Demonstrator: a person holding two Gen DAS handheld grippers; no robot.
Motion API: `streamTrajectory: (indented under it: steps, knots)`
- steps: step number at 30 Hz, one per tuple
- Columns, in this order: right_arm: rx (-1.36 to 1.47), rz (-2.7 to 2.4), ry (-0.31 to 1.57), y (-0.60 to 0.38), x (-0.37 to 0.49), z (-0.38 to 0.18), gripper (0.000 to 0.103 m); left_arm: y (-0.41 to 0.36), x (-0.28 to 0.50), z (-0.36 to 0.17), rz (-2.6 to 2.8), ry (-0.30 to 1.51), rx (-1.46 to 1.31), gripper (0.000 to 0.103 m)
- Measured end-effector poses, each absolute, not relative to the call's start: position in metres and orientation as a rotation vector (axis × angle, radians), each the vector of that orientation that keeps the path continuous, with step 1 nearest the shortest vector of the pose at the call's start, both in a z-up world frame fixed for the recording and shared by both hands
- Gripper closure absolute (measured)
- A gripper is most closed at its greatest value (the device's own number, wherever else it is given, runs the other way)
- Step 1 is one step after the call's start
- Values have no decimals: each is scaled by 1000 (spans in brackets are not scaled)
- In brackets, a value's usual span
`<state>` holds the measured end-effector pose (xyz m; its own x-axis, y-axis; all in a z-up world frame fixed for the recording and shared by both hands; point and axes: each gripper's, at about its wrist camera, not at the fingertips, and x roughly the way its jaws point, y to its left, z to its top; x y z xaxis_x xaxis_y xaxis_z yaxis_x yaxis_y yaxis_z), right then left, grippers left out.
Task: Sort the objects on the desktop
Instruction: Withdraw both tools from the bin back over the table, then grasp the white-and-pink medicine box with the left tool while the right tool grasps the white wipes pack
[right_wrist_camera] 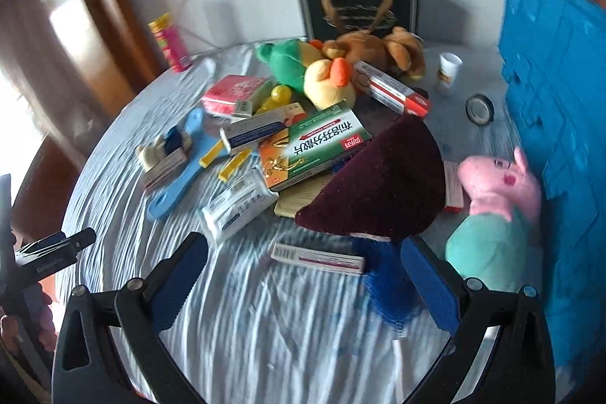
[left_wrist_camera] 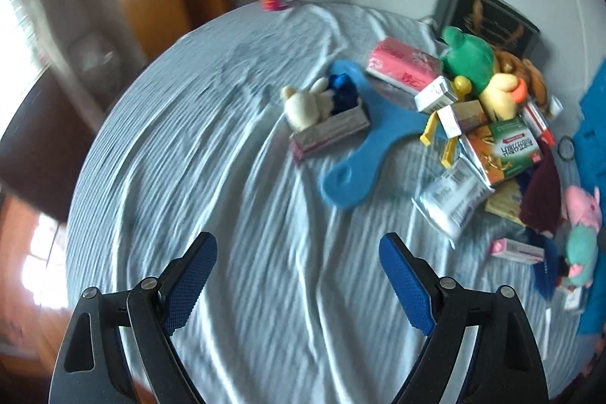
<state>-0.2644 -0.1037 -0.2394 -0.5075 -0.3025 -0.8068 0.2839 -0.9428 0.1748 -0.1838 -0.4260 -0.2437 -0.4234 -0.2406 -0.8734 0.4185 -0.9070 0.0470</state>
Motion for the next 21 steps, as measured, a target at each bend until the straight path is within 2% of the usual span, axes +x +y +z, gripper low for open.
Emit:
streamTrajectory:
  steps: [4,8,13,17,21]
  knots:
    - [1438,-2540,-69,-134,-266,-258,0,-453,-226,-265,-2458,136,1510,15]
    - [1521,-2586,-159,-158,-267,-272,0,-465,-263,-286,-2542,2,1597,25]
    - [1603,-2610,-237,-183,-272,-288,0,-473,-298,-319,-2570,-145,1694,29]
    - [1626,-2592,-249,-206,-279,-300,0,-478,-313,-339,-2567,-197,1728,30]
    - [1638,-2585,-260,-228,-290,-311,0,-484,-325,-345,-2588,-165,1733,30]
